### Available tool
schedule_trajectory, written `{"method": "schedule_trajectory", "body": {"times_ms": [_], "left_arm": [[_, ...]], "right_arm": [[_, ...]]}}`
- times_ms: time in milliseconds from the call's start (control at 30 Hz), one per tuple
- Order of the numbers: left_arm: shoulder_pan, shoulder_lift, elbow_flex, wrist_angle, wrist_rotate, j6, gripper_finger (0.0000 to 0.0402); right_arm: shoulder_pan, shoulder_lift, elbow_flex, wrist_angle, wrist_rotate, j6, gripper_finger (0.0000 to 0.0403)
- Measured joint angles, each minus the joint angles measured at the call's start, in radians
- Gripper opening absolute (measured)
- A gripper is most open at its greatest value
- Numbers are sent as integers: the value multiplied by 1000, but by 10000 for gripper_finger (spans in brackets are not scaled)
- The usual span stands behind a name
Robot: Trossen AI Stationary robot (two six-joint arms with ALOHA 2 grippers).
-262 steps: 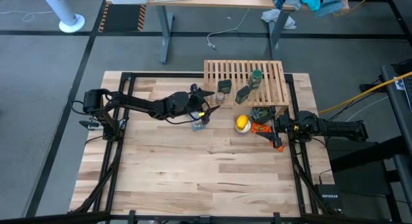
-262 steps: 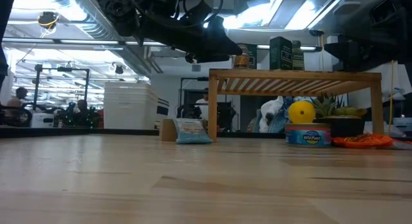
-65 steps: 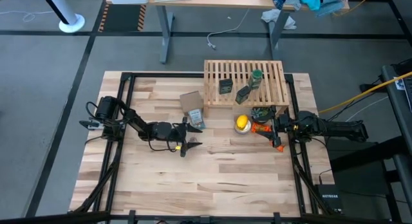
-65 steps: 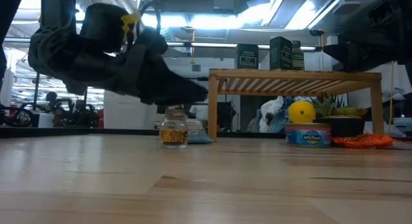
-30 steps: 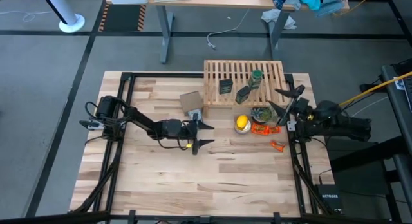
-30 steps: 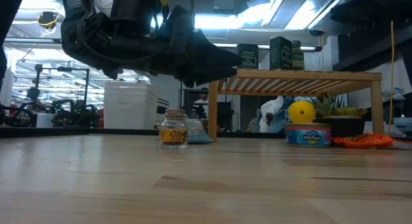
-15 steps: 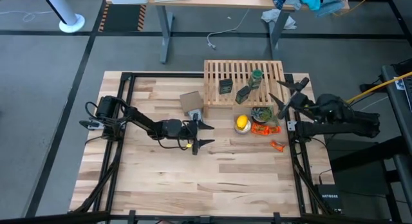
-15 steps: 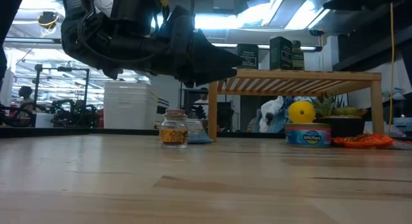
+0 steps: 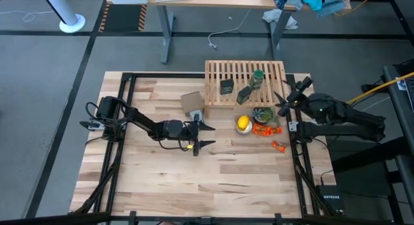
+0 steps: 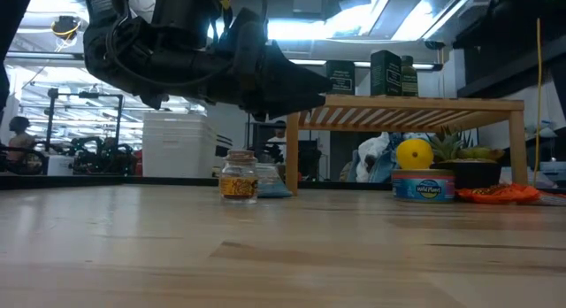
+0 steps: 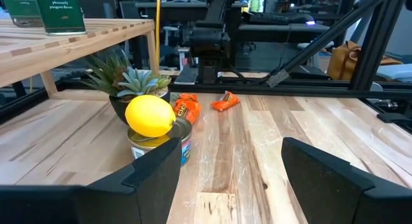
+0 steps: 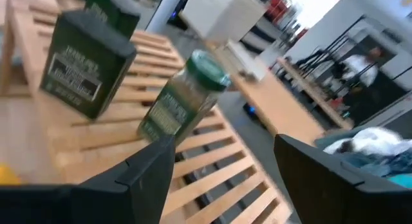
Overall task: Shelf spices
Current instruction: Remove the green seasoning bottle from the shelf
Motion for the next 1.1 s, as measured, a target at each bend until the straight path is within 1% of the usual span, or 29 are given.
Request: {"method": "schedule_trajectory", "body": {"times_ms": [133, 233, 367, 400, 433, 533, 567, 600, 700, 767, 833, 933, 1033, 1100], "left_arm": [[0, 0, 0, 0, 0, 0, 260], [0, 0, 0, 0, 0, 0, 260], [0, 0, 0, 0, 0, -4, 260], [0, 0, 0, 0, 0, -4, 260], [0, 0, 0, 1, 0, -4, 260], [0, 0, 0, 1, 0, -4, 260], [0, 0, 0, 2, 0, -4, 260], [0, 0, 0, 2, 0, -4, 260], [0, 0, 0, 1, 0, -5, 260], [-3, 0, 0, 1, 0, -10, 260], [-6, 0, 0, 1, 0, -19, 260], [-14, 0, 0, 1, 0, -21, 260], [-22, 0, 0, -3, 0, -22, 260], [-28, 0, 0, -18, 1, -23, 260]], "right_arm": [[-89, -19, 0, -9, -149, 6, 270], [-173, -42, 0, -7, -272, -25, 270], [-298, -61, 1, 7, -308, -48, 270], [-330, -61, 1, 11, -343, -48, 270], [-362, -60, 1, 15, -397, -49, 270], [-460, -44, 1, 55, -609, -62, 270], [-494, -32, 1, 70, -662, -70, 270], [-528, -16, 1, 88, -689, -72, 270], [-631, 48, 1, 138, -726, -74, 270], [-701, 105, 1, 145, -794, -76, 270], [-775, 162, 0, 159, -899, -77, 270], [-886, 250, 0, 212, -1092, -74, 270], [-986, 326, 0, 279, -1274, -35, 270], [-1042, 365, 0, 305, -1371, -19, 270]]}}
